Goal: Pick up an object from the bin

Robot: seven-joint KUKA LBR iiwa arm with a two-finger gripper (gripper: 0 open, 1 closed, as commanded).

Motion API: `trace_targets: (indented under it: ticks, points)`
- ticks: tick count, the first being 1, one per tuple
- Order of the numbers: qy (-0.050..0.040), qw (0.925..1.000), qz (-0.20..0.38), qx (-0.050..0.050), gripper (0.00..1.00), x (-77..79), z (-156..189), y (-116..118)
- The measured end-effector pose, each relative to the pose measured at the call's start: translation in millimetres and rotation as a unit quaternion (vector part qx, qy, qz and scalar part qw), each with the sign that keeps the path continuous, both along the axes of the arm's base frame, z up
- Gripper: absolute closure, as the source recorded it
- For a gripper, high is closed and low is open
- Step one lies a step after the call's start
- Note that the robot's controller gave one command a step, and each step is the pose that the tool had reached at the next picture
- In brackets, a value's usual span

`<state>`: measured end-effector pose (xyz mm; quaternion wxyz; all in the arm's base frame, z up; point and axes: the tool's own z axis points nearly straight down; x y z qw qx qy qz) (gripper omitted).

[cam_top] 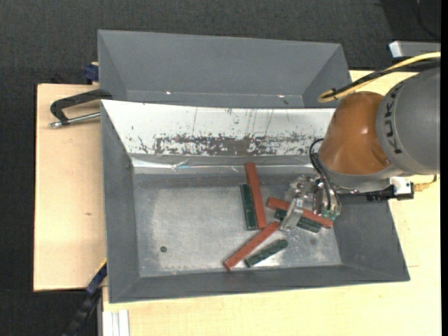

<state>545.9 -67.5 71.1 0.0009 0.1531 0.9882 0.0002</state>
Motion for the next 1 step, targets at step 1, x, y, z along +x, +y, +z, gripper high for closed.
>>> trace_targets:
  ticks: [1]
  points:
    - [-0.0025, 0.9998, 0.021, 0.0, 1.0, 0.1, 148.4, -0.9]
